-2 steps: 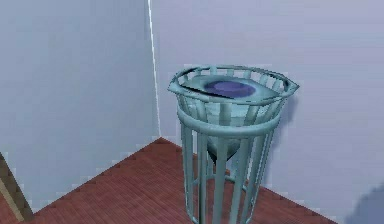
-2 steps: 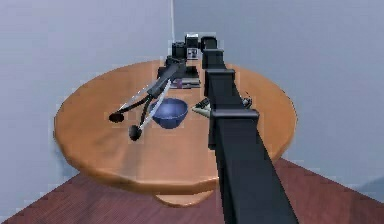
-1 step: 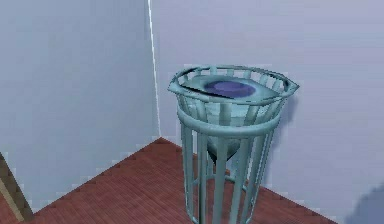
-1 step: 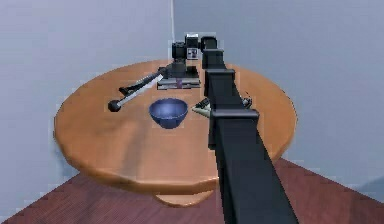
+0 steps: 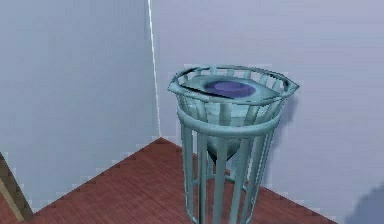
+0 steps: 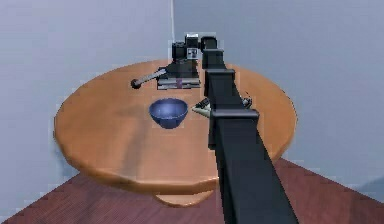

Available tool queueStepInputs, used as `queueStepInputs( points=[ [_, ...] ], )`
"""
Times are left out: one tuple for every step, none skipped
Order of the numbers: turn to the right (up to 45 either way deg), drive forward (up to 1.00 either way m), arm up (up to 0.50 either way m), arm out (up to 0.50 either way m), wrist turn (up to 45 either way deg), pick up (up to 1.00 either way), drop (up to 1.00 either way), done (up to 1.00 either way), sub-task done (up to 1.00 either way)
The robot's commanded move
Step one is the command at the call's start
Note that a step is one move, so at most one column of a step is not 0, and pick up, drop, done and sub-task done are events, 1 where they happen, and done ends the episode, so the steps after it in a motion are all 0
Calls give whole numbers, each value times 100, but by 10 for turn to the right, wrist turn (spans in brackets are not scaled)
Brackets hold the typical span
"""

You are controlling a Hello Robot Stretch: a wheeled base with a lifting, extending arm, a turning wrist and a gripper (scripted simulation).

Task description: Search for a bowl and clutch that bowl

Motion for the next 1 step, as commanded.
queueStepInputs(
  points=[
    [0,0,0,0,120,0,0,0,0]
  ],
)
